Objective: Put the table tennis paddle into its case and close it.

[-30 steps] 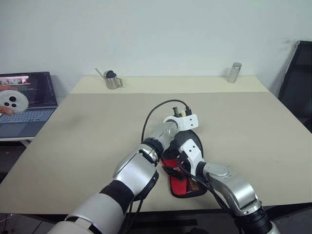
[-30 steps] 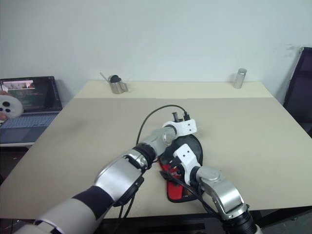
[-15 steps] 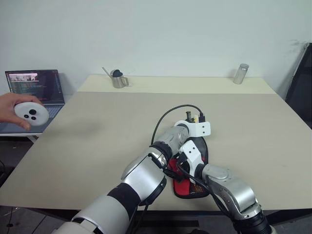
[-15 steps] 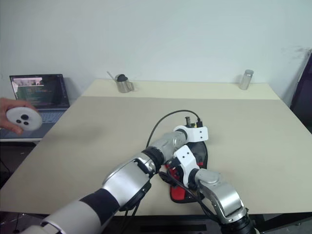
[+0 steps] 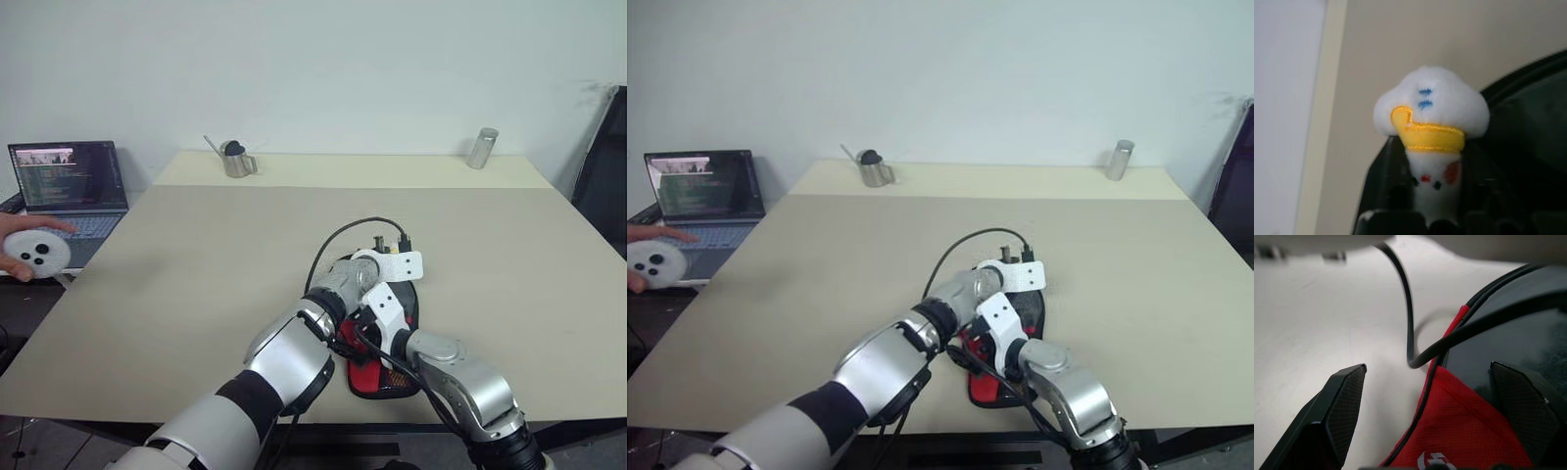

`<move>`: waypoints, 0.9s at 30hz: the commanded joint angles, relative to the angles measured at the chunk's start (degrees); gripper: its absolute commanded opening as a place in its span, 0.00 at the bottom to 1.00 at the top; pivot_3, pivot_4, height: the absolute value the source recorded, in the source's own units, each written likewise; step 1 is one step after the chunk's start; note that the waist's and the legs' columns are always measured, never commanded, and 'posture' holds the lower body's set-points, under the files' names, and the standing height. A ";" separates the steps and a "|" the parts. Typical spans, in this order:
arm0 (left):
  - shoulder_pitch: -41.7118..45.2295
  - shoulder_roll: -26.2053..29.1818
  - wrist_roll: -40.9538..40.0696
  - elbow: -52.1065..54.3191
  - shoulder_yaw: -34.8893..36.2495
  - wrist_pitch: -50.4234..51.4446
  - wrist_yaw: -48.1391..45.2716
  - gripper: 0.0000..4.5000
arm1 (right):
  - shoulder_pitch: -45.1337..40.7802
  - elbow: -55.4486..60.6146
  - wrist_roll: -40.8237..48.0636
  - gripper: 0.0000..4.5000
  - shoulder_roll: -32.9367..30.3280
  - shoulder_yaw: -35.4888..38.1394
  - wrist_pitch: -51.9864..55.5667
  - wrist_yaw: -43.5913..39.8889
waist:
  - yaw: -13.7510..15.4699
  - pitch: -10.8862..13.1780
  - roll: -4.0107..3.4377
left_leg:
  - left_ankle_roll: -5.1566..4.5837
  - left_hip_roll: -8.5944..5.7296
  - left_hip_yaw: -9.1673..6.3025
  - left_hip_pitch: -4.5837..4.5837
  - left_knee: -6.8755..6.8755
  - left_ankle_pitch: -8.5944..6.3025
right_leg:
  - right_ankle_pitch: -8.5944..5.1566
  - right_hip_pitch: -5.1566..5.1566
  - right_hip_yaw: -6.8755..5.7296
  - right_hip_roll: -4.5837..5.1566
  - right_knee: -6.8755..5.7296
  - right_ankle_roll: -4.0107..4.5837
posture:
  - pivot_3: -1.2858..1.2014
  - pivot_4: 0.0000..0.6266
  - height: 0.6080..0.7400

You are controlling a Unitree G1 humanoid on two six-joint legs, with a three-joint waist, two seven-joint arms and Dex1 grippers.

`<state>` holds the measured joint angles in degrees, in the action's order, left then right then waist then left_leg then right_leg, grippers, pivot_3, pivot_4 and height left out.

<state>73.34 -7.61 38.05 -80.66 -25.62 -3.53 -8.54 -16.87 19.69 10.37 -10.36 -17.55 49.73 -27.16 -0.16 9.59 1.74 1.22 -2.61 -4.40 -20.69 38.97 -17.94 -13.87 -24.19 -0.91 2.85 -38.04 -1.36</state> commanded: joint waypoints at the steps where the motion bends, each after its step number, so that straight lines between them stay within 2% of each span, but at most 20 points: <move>1: -1.79 0.55 -0.22 0.72 -0.27 -0.17 -1.83 0.58 | -0.47 -2.33 1.01 1.00 -0.36 -0.93 0.05 -1.12 | -0.01 -0.17 -0.06 | -0.01 0.01 0.01 0.05 0.00 -0.01 | 0.00 0.04 0.00 -0.01 0.00 0.00 | 0.52 0.24 1.00; 6: -2.93 2.94 -0.40 1.29 -0.20 -2.24 -2.07 0.97 | -3.34 -5.47 0.74 1.00 -1.89 0.01 -2.15 -3.10 | -0.20 -0.50 -0.08 | -0.12 0.02 0.05 0.24 -0.01 -0.07 | 0.00 0.15 0.00 -0.04 -0.04 -0.01 | 0.52 0.24 1.00; 7: -2.84 3.34 -0.41 1.44 -0.24 -2.95 -1.97 0.99 | -4.06 -6.39 0.72 1.00 -2.27 0.42 -2.65 -3.56 | -0.20 -0.57 -0.11 | -0.13 0.02 0.06 0.26 -0.01 -0.07 | 0.00 0.16 0.00 -0.05 -0.04 -0.01 | 0.52 0.24 1.00; 10: -2.46 3.89 -0.94 1.71 -0.15 -4.51 -3.58 0.99 | -5.85 -8.76 0.67 1.00 -3.63 1.37 -4.38 -5.03 | -0.18 -0.59 -0.12 | -0.14 0.02 0.09 0.29 -0.01 -0.08 | 0.00 0.18 0.00 -0.06 -0.05 -0.01 | 0.52 0.24 1.00; 16: -1.32 4.86 -6.15 3.70 3.06 -11.55 -12.98 0.99 | -8.82 -13.04 0.51 1.00 -6.98 3.00 -7.80 -8.03 | -0.10 -0.60 -0.14 | -0.07 0.02 0.10 0.26 -0.01 -0.04 | 0.00 0.16 0.01 -0.06 -0.03 0.00 | 0.52 0.24 1.00; 20: -0.78 6.35 -13.61 6.44 8.23 -15.26 -23.88 0.99 | -9.78 -13.79 0.88 1.00 -9.80 3.82 -8.92 -10.91 | -0.07 -0.56 -0.18 | -0.05 0.02 0.09 0.11 0.01 -0.03 | 0.00 0.08 0.01 -0.05 -0.01 0.00 | 0.52 0.24 1.00; 22: -0.43 8.02 -15.40 8.27 8.81 -16.02 -30.51 0.99 | -9.73 -13.10 1.53 1.00 -11.84 4.05 -8.76 -13.30 | -0.22 -0.53 -0.20 | -0.05 0.02 0.08 0.02 0.01 -0.03 | 0.00 0.00 0.02 -0.05 0.00 0.01 | 0.52 0.24 1.00; 27: 0.83 12.13 -18.86 15.91 9.94 -13.55 -38.92 0.99 | -7.83 -8.77 3.72 1.00 -17.58 2.27 -8.41 -19.88 | -0.37 -0.51 -0.24 | -0.11 0.04 0.10 -0.04 0.01 -0.06 | 0.00 -0.05 0.02 -0.06 0.03 0.01 | 0.52 0.24 1.00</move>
<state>72.10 4.19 21.78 -69.28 -17.36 -17.74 -44.87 -25.20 8.27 12.72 -27.37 -14.75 41.31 -44.98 -0.53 9.08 1.50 1.03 -2.56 -4.31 -20.73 38.97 -18.05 -13.87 -24.24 -0.88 2.77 -38.01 -1.35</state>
